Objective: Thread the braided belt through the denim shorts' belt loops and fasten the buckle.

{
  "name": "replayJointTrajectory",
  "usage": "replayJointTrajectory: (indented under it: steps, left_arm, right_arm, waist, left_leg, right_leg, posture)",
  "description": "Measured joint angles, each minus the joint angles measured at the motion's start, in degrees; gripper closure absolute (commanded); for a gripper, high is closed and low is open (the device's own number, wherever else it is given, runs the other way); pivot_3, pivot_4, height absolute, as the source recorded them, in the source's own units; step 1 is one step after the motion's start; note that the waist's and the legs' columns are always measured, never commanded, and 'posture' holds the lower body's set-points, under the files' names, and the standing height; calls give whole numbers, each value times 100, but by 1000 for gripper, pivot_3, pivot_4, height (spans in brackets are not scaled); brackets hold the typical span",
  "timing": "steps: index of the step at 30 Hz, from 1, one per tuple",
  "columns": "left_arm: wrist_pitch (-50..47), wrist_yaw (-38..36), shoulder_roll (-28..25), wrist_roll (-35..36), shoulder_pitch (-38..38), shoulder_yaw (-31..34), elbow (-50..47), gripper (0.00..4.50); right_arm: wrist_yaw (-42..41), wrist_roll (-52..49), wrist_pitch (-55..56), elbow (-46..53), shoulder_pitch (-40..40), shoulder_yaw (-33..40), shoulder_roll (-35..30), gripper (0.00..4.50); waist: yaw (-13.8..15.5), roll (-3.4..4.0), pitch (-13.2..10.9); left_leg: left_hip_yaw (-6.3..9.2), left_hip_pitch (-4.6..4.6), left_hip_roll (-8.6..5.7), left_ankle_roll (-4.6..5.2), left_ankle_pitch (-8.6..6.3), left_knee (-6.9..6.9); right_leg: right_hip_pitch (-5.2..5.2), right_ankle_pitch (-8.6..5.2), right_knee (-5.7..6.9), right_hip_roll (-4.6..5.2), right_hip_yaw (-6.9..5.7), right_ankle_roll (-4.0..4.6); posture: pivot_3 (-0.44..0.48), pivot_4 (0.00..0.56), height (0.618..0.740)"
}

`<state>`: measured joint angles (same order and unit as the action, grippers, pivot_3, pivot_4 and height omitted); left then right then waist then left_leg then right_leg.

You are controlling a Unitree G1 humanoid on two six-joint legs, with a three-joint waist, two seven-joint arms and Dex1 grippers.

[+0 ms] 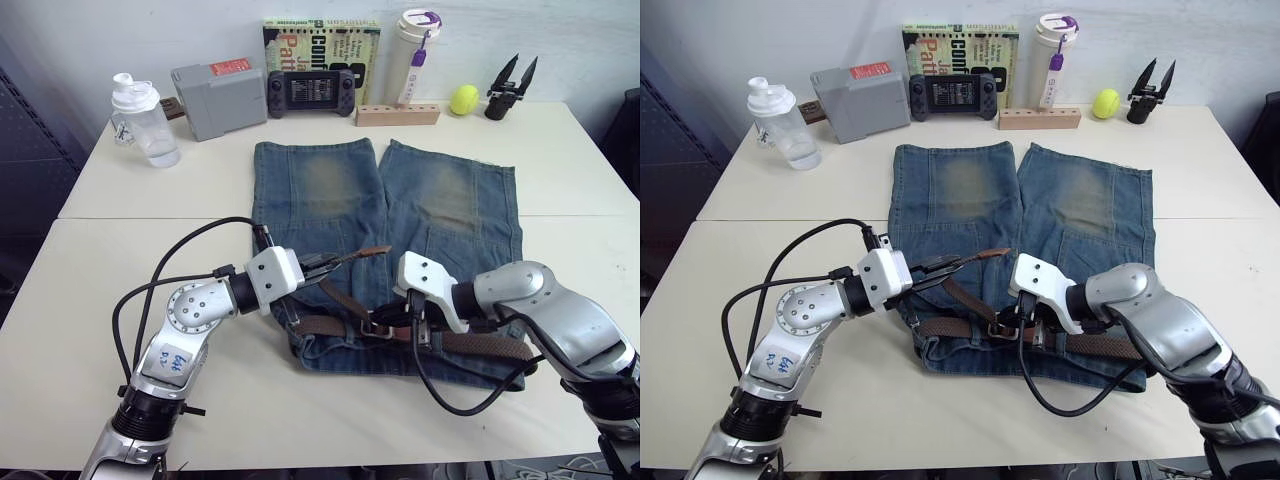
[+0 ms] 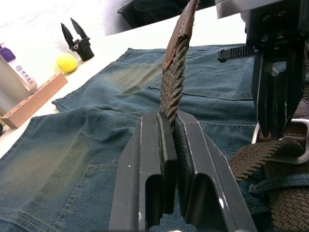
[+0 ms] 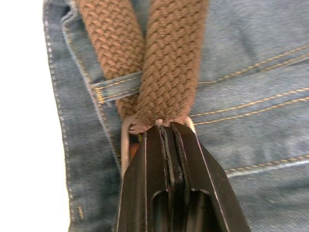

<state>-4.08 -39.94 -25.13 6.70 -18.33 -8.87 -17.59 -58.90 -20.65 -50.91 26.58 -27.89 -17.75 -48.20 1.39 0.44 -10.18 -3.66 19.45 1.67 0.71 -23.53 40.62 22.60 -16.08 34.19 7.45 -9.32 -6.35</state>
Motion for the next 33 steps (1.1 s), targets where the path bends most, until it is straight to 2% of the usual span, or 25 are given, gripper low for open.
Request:
replayJointTrajectory:
  steps: [10, 17, 25, 33]
  left_arm:
    - [0, 32, 2, -4, -31, -1, 0, 4500]
    - [-1, 23, 72, -2, -203, -34, 20, 4500]
    - [2, -274, 273, 11, -964, -311, 432, 4500]
    - [187, -691, 574, 28, -1755, -538, 1068, 4500]
  right_arm:
    - [83, 241, 205, -10, 0, -249, 1, 4456]
    - [38, 544, 202, -27, -273, -699, 2, 4456]
    - [-167, 923, 2, -14, -667, -1194, -29, 4456]
    - [-321, 1184, -238, -144, -1021, -1517, 208, 4456]
  waist:
    - [-4, 0, 0]
    - [-14, -1, 2]
    - [-12, -18, 30]
    - [-70, -47, 54]
  left_leg:
    - [0, -2, 1, 0, 0, 0]
    - [-3, -11, 3, 0, 0, 0]
    - [-3, -21, 2, 0, 0, 0]
    - [-4, -26, 8, -1, 0, 2]
  right_leg:
    - [0, 0, 0, -2, 0, 0]
    - [-4, 0, 2, -3, 3, 0]
    - [-14, 0, 2, -4, 3, 1]
    - [-17, -2, 6, -12, 4, 4]
  posture:
    - [0, 150, 731]
    - [0, 150, 731]
    - [0, 150, 731]
    - [0, 150, 731]
